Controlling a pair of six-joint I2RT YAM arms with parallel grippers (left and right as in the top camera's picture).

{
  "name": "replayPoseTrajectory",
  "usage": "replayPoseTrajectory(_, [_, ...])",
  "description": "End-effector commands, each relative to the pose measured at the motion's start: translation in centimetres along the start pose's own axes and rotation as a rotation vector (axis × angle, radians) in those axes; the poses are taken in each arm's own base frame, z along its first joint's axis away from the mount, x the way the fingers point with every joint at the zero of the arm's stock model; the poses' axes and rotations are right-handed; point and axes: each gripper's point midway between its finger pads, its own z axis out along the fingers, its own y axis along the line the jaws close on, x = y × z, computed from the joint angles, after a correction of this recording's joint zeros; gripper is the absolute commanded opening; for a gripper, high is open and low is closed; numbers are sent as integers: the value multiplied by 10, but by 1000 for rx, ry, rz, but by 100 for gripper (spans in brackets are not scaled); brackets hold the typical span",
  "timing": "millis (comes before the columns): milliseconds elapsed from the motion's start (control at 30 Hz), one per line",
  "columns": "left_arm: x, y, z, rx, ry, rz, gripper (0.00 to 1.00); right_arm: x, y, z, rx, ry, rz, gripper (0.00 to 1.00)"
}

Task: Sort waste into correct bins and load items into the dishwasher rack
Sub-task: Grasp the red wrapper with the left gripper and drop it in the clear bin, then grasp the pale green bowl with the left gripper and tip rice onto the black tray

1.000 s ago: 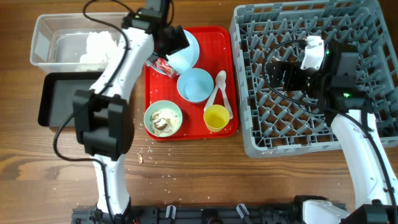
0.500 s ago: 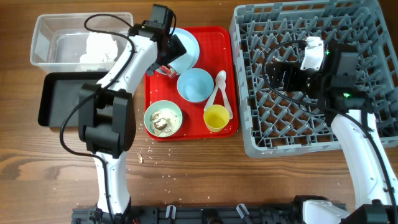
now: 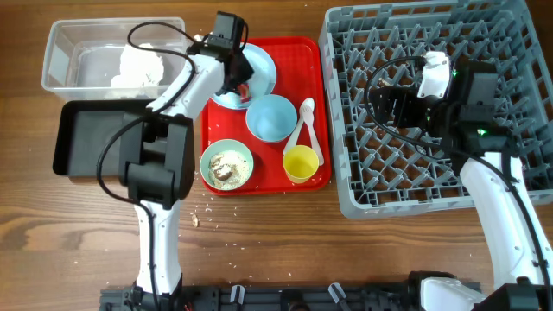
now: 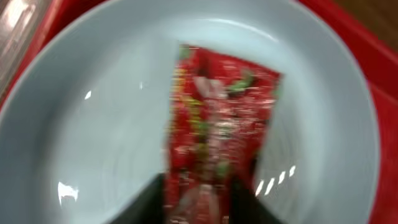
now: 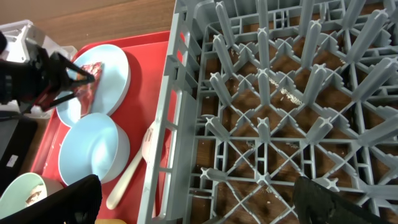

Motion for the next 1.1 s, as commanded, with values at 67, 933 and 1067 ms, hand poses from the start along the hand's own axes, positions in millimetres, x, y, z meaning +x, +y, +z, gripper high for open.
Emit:
replayPoseTrajectory(67, [-10,-3,-1,6,-34,109,4,-8,7,-1,-24,-15,-21,100])
replayPoseTrajectory(933, [-131,103,-148,109,-137,108,100,-16,7,-2,-27,-45,-33,100])
replayPoseTrajectory(1067, [-25,59,-190,210,172,282,100,-16,9,-2,-35,-44,-13,100])
